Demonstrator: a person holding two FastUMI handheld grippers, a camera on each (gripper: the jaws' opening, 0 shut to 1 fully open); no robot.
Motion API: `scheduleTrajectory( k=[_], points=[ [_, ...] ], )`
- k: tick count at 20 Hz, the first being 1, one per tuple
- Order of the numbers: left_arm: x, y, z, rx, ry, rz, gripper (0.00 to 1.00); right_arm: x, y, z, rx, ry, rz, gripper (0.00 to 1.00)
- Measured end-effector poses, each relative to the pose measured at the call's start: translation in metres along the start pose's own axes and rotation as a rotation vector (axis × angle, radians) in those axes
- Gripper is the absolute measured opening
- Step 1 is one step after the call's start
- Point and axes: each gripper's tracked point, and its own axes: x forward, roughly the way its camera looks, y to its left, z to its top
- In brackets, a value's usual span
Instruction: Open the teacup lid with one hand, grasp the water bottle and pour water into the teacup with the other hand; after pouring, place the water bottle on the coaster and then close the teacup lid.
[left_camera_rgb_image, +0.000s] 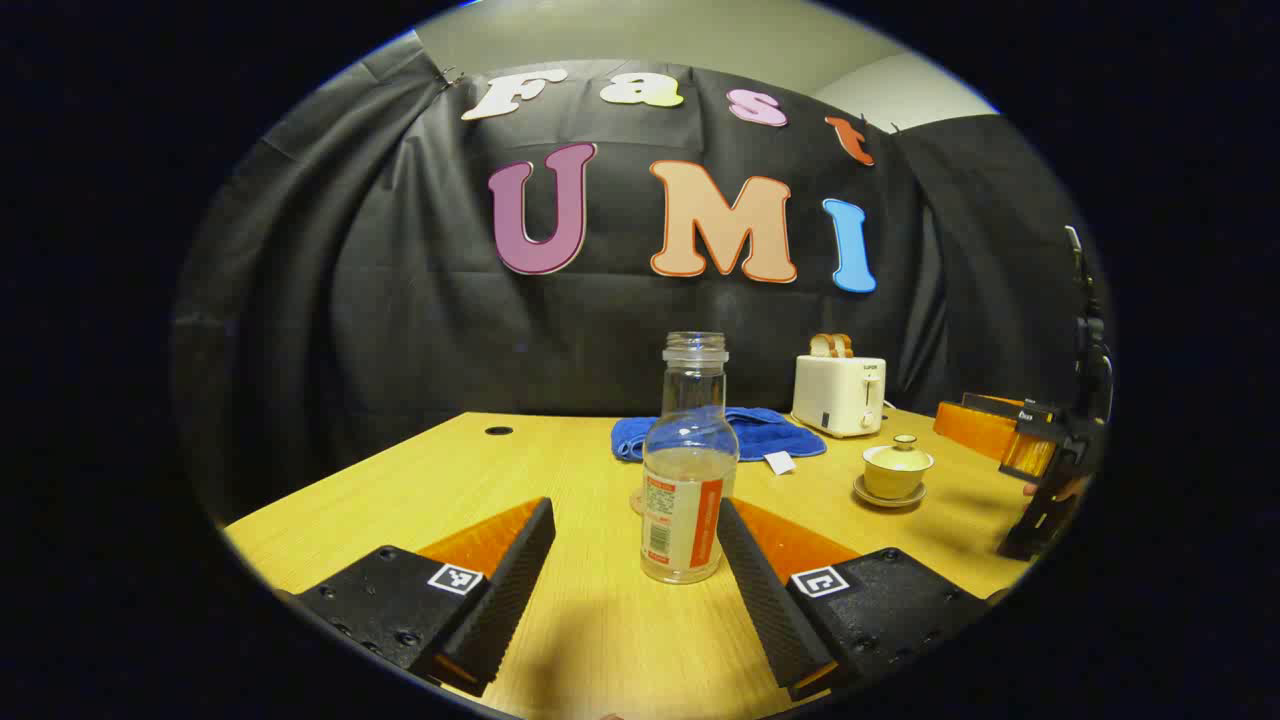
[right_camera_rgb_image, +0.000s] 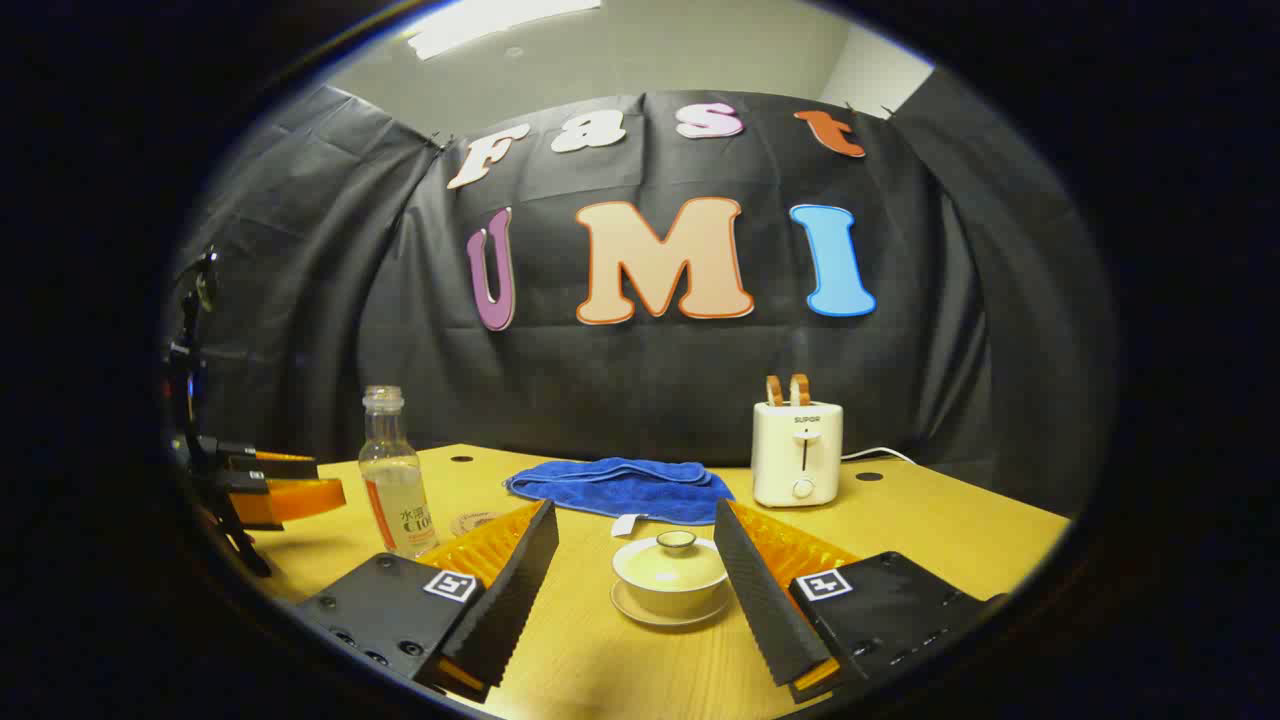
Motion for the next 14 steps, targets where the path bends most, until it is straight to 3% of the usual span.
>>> scheduleTrajectory(
  k=[14],
  points=[
    [0.008, 0.003, 0.001, 0.029, -0.019, 0.039, 0.95, 0.014, -0.007, -0.019, 0.035, 0.047, -0.043, 0.98]
  ],
)
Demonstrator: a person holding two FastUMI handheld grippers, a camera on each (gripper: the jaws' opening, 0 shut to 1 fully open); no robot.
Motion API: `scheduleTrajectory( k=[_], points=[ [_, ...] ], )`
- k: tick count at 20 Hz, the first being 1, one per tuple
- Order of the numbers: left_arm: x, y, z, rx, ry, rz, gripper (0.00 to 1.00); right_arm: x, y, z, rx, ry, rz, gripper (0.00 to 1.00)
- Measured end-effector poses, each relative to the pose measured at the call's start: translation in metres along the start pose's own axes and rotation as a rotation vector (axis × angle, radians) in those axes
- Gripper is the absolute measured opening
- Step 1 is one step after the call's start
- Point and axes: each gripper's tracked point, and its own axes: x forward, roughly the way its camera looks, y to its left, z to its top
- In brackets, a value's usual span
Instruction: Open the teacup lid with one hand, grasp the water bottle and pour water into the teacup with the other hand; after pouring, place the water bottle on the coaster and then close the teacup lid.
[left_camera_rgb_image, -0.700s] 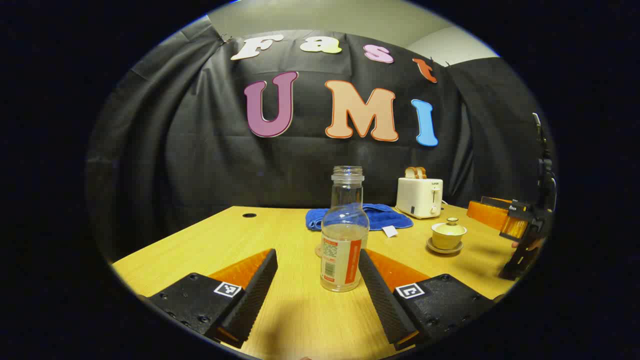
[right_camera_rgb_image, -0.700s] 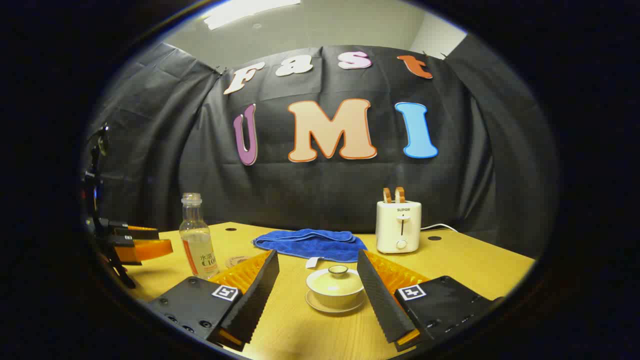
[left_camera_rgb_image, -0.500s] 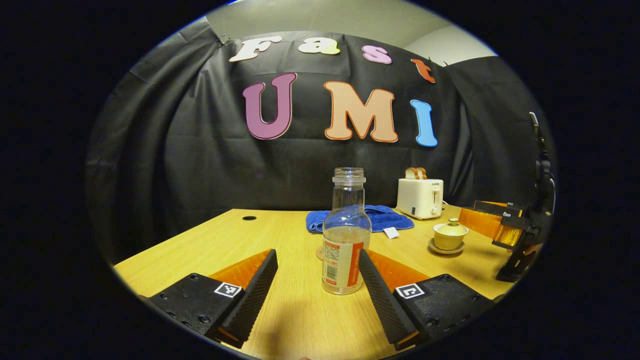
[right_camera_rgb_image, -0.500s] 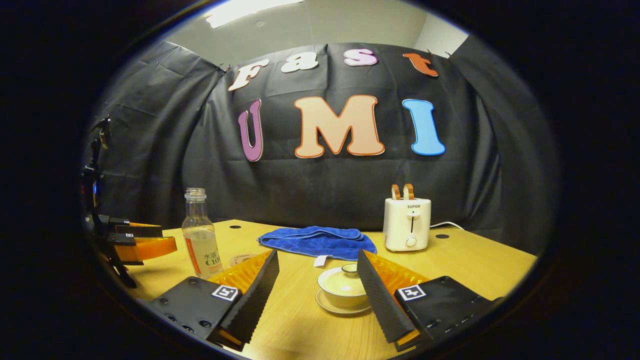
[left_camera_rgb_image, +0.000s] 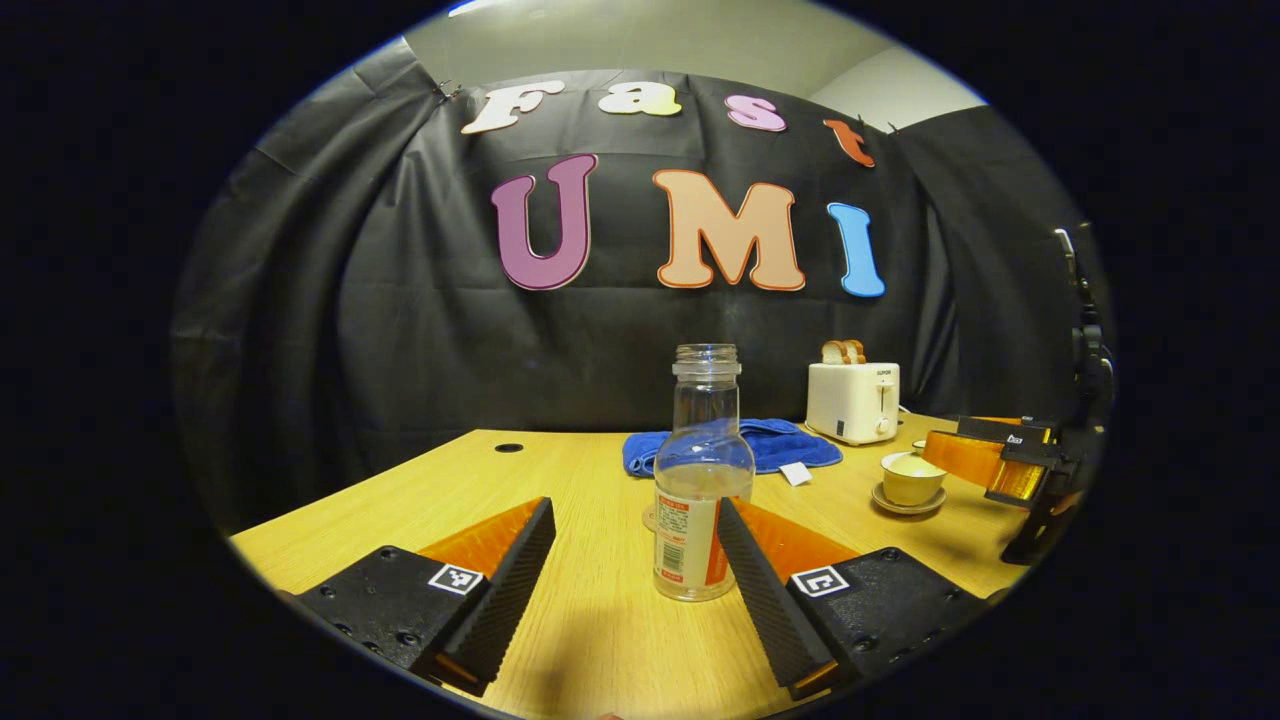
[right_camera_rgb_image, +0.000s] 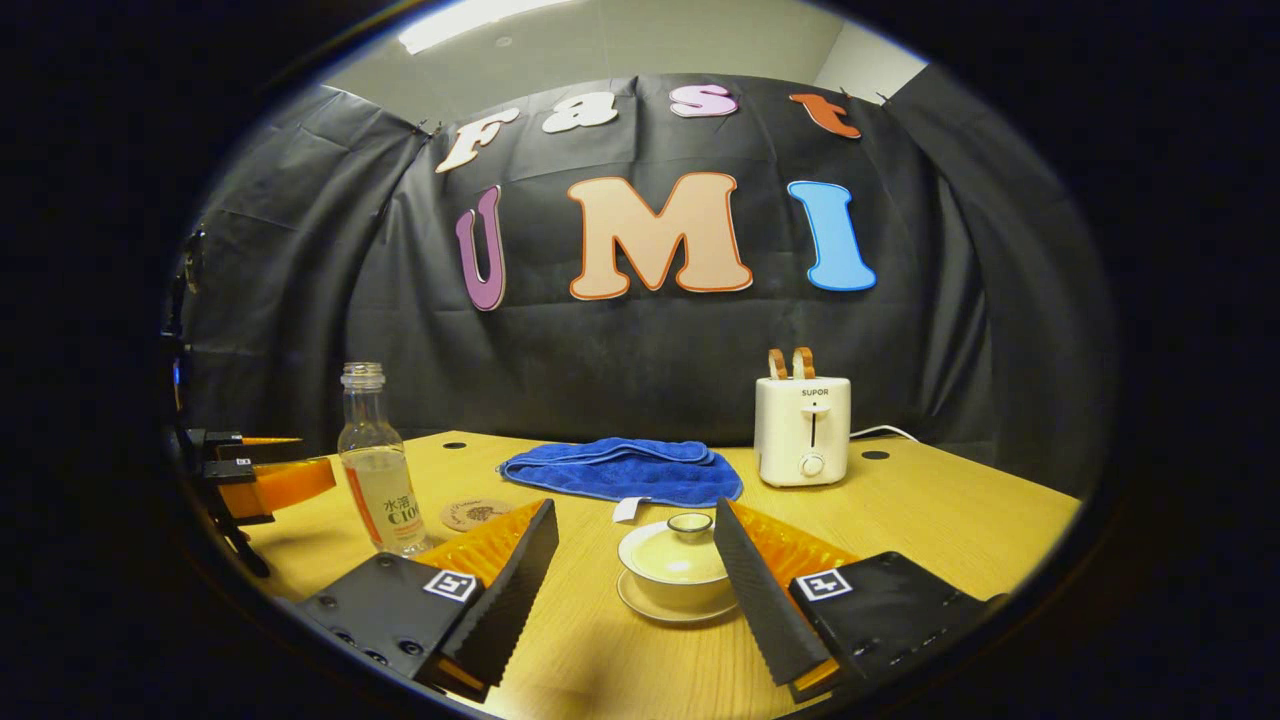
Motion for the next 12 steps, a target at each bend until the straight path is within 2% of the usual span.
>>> scheduleTrajectory(
  k=[12],
  points=[
    [-0.001, -0.005, 0.001, 0.002, -0.005, -0.017, 0.95, 0.026, -0.015, -0.008, -0.003, 0.039, -0.043, 0.98]
  ],
)
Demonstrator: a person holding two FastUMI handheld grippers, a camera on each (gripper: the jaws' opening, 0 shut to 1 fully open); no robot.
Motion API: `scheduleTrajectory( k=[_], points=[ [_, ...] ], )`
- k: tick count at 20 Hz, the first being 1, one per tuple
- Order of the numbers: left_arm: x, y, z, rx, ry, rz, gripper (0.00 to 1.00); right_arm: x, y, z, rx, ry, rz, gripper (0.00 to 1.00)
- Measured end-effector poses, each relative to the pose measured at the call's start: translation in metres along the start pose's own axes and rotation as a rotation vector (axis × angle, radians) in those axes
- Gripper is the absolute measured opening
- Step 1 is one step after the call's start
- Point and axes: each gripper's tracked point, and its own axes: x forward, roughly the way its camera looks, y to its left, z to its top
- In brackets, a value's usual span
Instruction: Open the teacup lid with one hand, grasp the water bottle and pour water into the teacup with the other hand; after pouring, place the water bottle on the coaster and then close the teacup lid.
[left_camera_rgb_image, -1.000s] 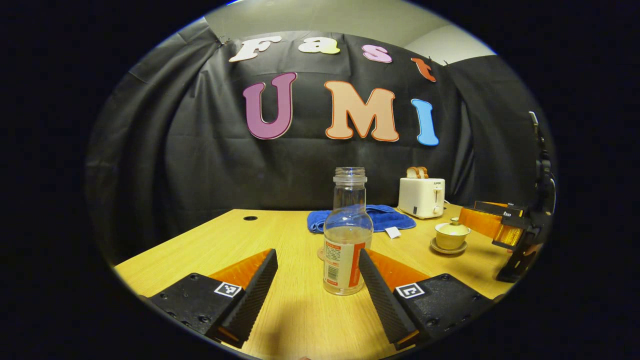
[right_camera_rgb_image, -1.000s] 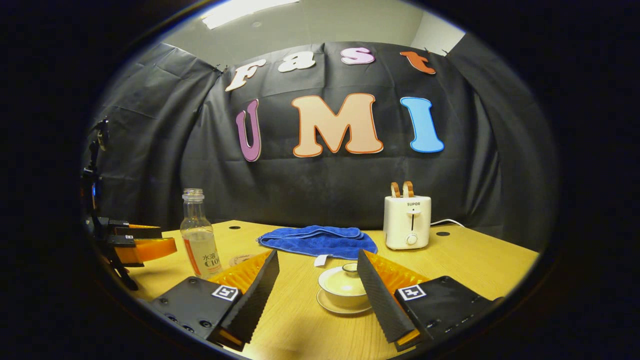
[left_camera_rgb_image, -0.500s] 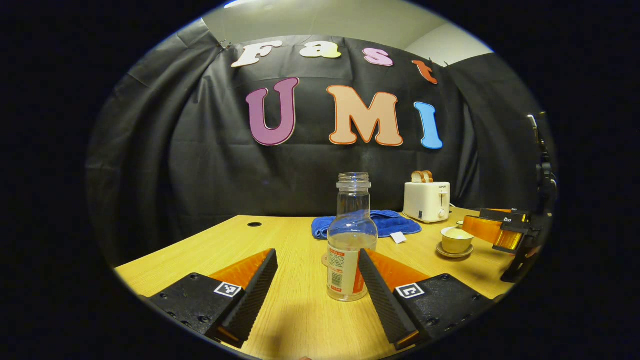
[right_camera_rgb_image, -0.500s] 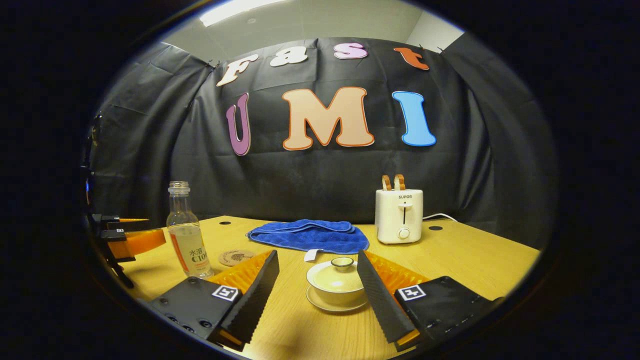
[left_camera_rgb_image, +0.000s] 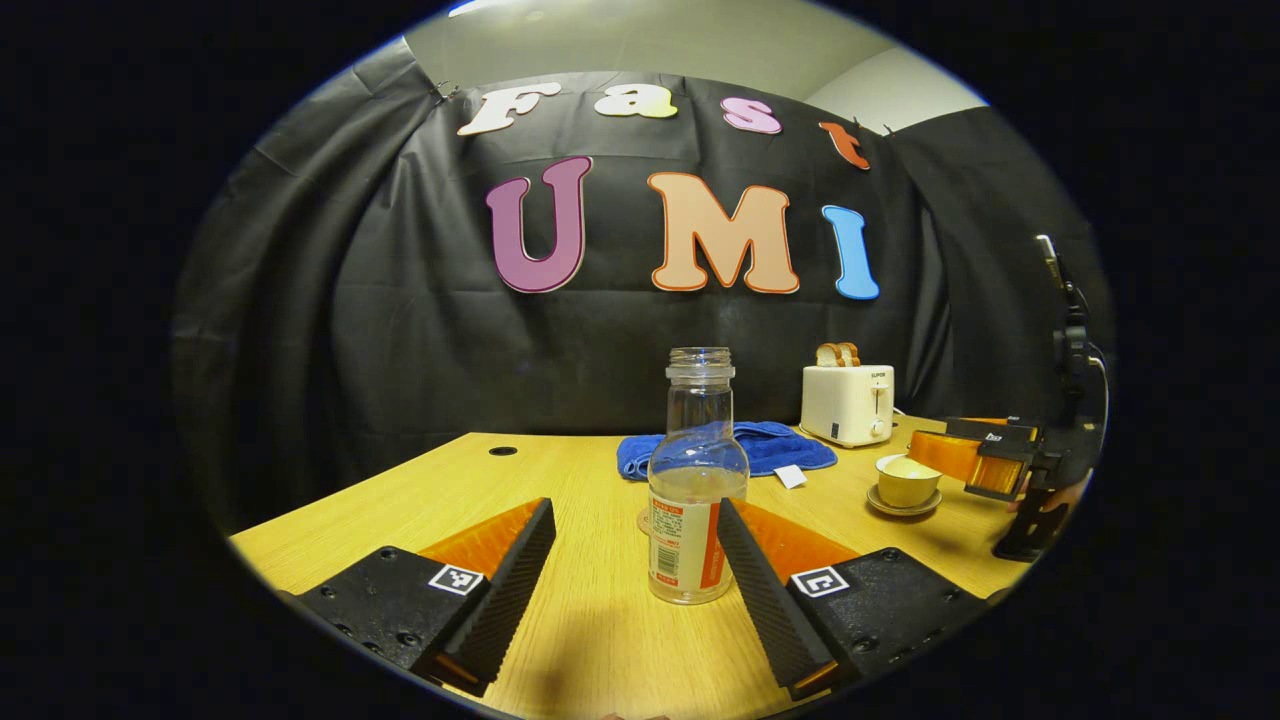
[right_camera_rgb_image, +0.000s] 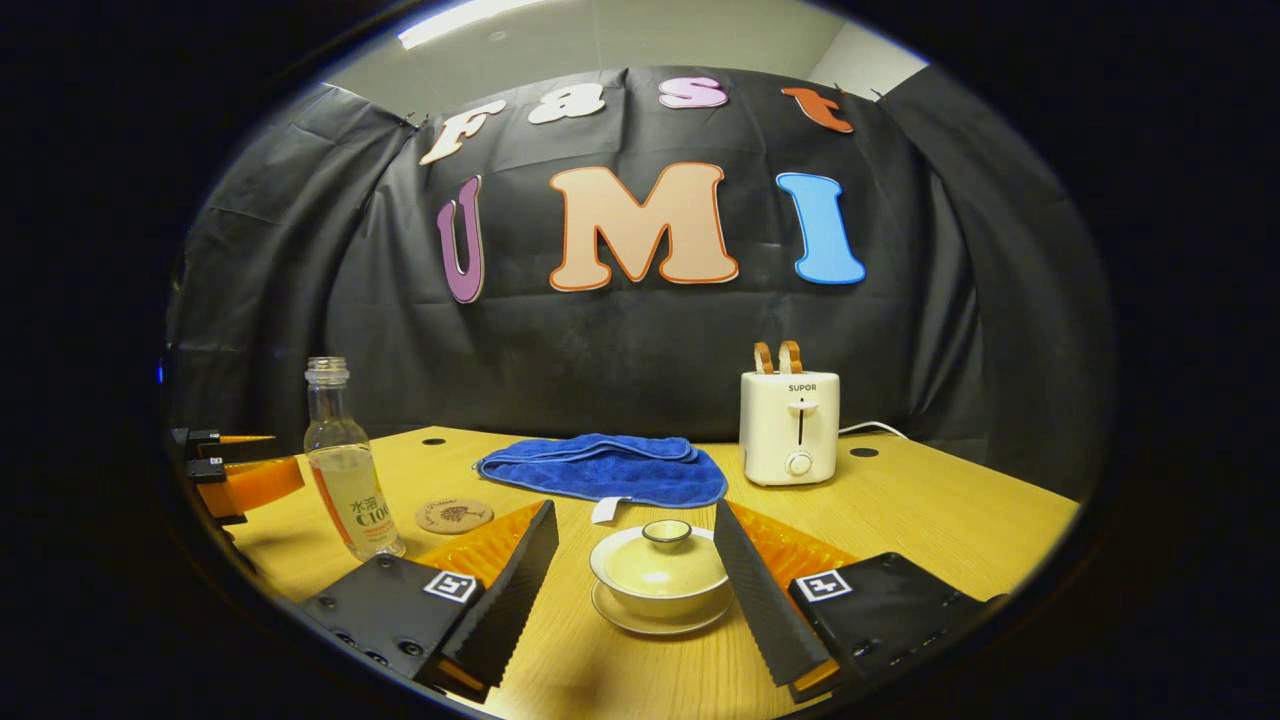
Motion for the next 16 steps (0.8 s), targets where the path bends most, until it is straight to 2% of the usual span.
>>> scheduleTrajectory(
  k=[6, 7, 8, 11, 13, 15, 16],
  points=[
    [-0.002, 0.000, 0.000, 0.000, 0.001, 0.005, 0.95, 0.024, -0.004, -0.016, -0.011, 0.101, 0.000, 0.97],
    [-0.001, 0.000, -0.001, 0.001, 0.001, 0.005, 0.95, 0.025, -0.005, -0.016, -0.012, 0.106, -0.001, 0.95],
    [-0.001, 0.000, -0.001, 0.000, 0.001, 0.005, 0.95, 0.027, -0.007, -0.017, -0.014, 0.113, -0.007, 0.83],
    [-0.001, 0.000, -0.002, 0.000, 0.002, 0.006, 0.95, 0.033, -0.013, -0.019, -0.011, 0.126, -0.027, 0.82],
    [0.000, -0.001, -0.002, 0.000, 0.002, 0.006, 0.97, 0.035, -0.017, -0.021, -0.013, 0.138, -0.040, 0.58],
    [-0.001, 0.000, -0.002, 0.000, 0.002, 0.006, 0.97, 0.036, -0.016, -0.022, -0.017, 0.133, -0.030, 0.55],
    [0.000, 0.000, -0.002, 0.000, 0.002, 0.006, 0.97, 0.042, -0.015, -0.023, -0.019, 0.135, -0.027, 0.37]
  ],
)
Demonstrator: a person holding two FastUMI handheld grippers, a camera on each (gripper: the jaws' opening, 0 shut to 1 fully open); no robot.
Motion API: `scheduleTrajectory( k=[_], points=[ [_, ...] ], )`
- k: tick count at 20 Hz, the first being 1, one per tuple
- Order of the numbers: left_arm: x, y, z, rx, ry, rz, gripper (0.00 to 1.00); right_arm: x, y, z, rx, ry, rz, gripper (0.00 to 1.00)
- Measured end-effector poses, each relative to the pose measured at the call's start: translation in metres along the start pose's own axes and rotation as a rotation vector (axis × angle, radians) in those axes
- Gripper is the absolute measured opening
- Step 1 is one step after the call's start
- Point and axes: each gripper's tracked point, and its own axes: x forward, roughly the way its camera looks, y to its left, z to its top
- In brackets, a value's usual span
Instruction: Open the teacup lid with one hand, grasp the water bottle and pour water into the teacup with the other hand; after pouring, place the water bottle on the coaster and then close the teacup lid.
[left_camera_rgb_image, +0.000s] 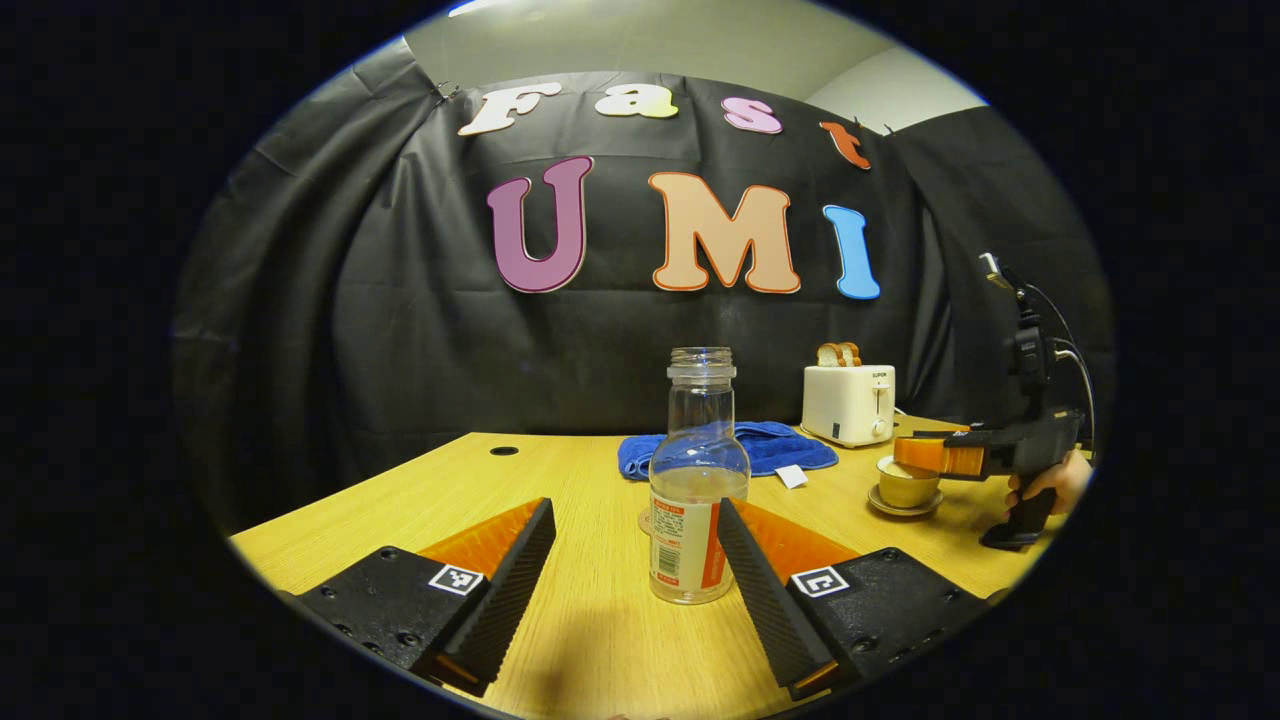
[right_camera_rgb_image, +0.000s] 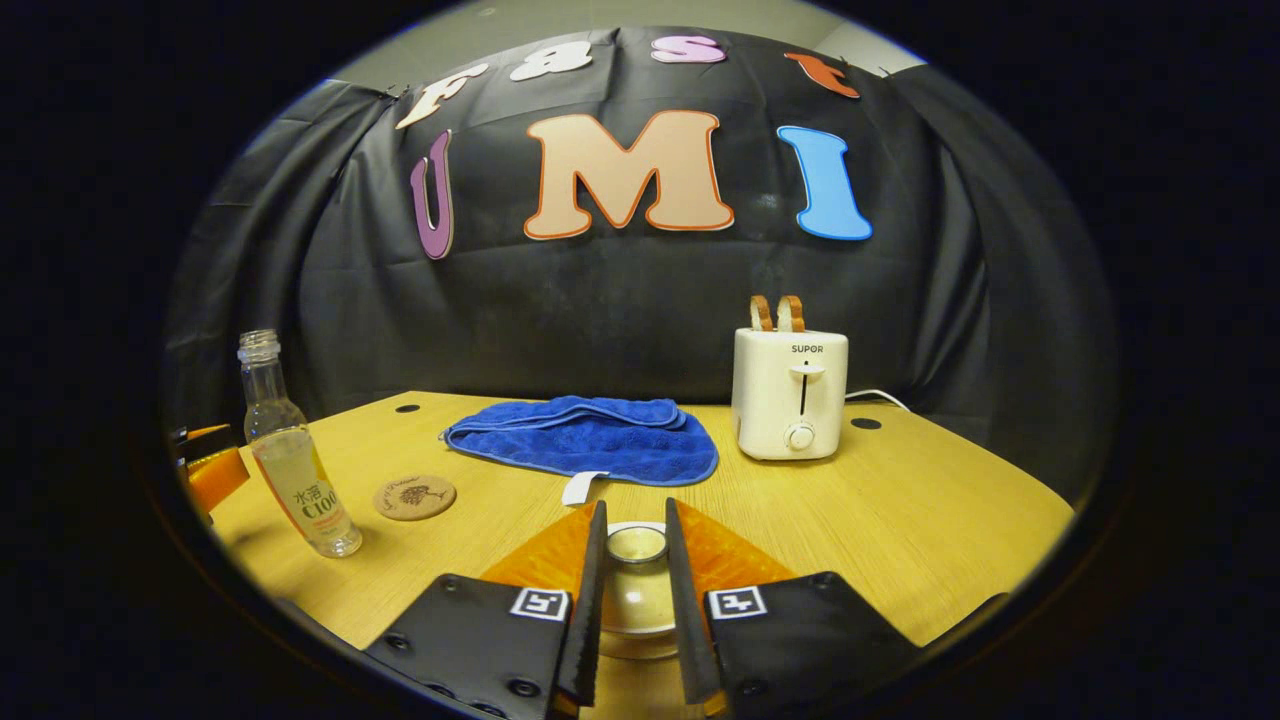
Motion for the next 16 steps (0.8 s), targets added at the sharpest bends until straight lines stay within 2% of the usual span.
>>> scheduleTrajectory(
  k=[2, 3, 4, 6, 8, 10, 16],
  points=[
    [0.000, -0.001, 0.000, 0.000, 0.000, 0.000, 0.95, -0.003, -0.001, 0.002, -0.010, -0.002, -0.003, 0.36],
    [0.000, 0.000, 0.000, 0.000, 0.000, 0.000, 0.95, -0.003, -0.001, 0.001, -0.013, -0.004, -0.003, 0.31],
    [0.000, 0.000, 0.000, -0.001, 0.000, 0.000, 0.95, -0.004, 0.000, 0.002, -0.016, -0.007, -0.001, 0.31],
    [-0.001, -0.001, -0.001, -0.001, 0.001, 0.000, 0.94, -0.009, 0.003, 0.006, -0.024, -0.032, 0.009, 0.31],
    [0.001, -0.002, -0.001, -0.001, 0.004, -0.002, 0.97, -0.013, 0.005, 0.012, -0.039, -0.071, 0.019, 0.30],
    [0.000, -0.004, 0.000, -0.001, 0.001, -0.012, 0.95, -0.018, 0.003, 0.016, -0.046, -0.099, 0.015, 0.32],
    [0.009, -0.013, -0.002, -0.001, 0.007, -0.055, 0.95, -0.039, -0.020, 0.016, 0.021, -0.128, -0.042, 0.31]
  ],
)
